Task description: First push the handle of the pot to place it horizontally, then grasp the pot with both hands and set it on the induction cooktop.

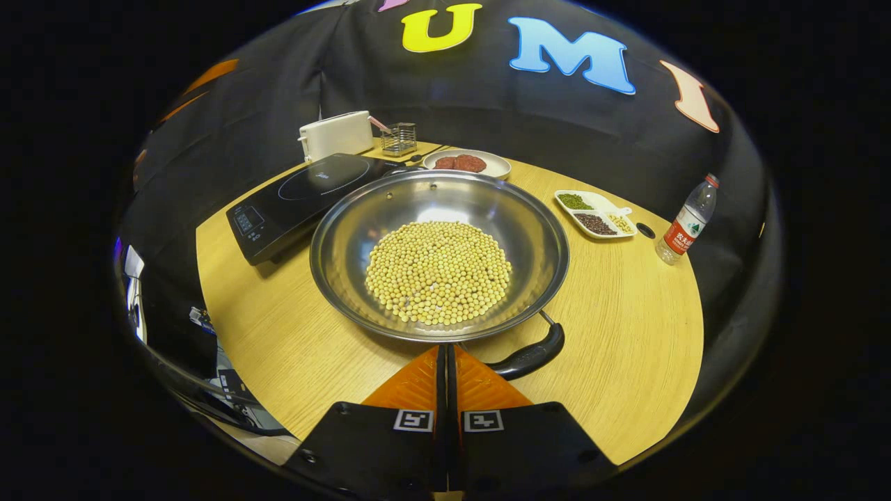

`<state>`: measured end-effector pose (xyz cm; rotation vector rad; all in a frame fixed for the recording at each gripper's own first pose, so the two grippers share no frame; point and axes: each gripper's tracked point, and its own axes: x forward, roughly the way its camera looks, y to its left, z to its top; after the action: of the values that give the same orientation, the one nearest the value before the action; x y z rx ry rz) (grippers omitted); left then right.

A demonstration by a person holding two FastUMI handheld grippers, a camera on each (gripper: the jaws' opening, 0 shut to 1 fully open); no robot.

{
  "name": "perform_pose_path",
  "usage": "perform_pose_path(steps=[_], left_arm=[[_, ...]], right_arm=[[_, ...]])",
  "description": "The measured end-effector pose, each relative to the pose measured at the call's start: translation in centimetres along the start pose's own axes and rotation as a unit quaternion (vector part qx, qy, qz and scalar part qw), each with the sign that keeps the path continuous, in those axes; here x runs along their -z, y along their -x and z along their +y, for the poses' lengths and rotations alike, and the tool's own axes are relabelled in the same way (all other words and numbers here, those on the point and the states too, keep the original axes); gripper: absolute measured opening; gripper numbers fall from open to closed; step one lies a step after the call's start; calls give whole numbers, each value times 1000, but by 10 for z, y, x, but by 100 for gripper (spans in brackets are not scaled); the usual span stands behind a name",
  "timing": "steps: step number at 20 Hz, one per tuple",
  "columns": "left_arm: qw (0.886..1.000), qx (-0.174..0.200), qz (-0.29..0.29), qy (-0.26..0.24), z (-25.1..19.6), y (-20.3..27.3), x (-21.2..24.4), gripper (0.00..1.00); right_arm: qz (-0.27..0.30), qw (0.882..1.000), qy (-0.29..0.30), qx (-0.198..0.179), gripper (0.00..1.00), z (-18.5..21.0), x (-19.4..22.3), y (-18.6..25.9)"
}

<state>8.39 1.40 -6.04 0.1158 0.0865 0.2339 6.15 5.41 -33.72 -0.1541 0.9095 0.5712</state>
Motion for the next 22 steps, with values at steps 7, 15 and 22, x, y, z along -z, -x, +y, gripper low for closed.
perform_pose_path(steps=[7,15,22], left_arm=[[1000,-5,4,0,-6,-3,5,71],[1000,-8,12,-4,-12,-9,13,68],[1000,-12,18,-8,-17,-12,18,68]], right_arm=[[0,1000,0,15,2,-18,-7,-6],[0,1000,-3,27,2,-37,-13,-15],[-2,999,-9,37,2,-53,-19,-23]])
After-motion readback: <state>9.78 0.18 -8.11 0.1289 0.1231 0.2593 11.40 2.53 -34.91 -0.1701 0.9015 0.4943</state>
